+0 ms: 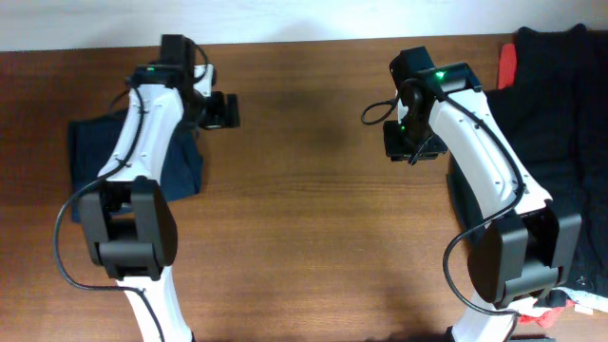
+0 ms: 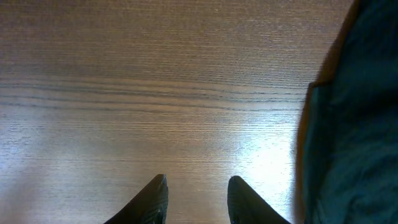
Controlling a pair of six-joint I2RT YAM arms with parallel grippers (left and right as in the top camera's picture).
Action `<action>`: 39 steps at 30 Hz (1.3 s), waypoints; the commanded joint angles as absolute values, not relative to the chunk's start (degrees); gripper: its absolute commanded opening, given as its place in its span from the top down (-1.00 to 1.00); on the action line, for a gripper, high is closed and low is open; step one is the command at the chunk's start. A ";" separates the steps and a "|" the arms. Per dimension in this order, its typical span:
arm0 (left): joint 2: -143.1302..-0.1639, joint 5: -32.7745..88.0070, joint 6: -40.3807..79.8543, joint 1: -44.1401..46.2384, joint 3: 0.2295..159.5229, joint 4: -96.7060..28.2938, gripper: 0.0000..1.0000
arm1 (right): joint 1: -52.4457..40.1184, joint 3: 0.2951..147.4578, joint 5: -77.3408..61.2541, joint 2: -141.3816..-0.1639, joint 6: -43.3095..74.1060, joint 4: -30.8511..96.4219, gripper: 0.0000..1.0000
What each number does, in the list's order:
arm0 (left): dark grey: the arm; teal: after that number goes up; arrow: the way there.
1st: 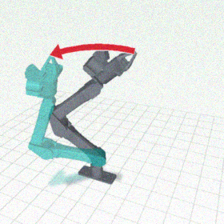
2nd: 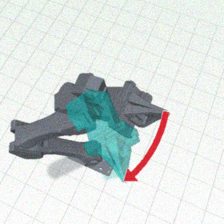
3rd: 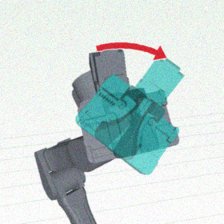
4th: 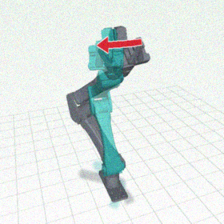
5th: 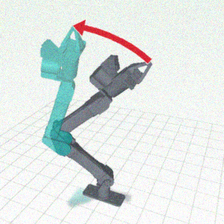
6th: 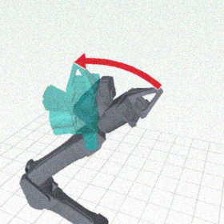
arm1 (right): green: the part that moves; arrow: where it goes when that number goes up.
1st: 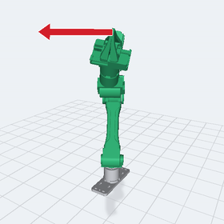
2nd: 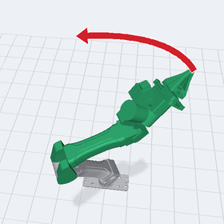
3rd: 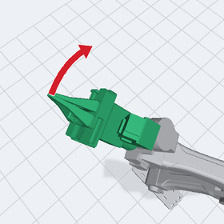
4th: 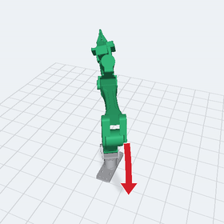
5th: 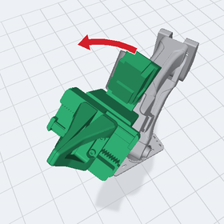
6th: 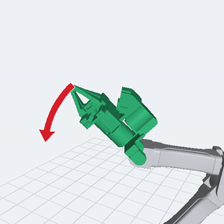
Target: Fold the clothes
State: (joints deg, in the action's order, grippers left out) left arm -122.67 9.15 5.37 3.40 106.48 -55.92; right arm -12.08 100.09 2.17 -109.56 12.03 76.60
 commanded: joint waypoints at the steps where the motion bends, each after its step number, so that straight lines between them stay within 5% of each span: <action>1: -122.41 10.79 5.69 4.54 102.61 -54.50 -0.98 | -11.81 101.06 3.33 -108.57 12.49 77.21 0.29; 22: -122.76 0.64 5.04 -8.25 90.45 -51.70 -0.98 | -11.81 101.06 3.51 -108.57 12.34 77.58 0.29; 27: -122.15 0.62 4.60 -4.86 91.09 -53.49 -0.98 | -11.55 101.06 3.18 -108.57 12.56 77.62 0.27; 33: -116.75 0.64 2.66 4.60 93.12 -55.37 -0.98 | -5.54 101.06 -5.63 -108.57 12.45 75.92 -0.04; 39: -115.33 3.92 1.87 9.45 95.07 -71.16 -0.98 | 0.97 101.06 -6.04 -108.57 7.49 82.46 -0.07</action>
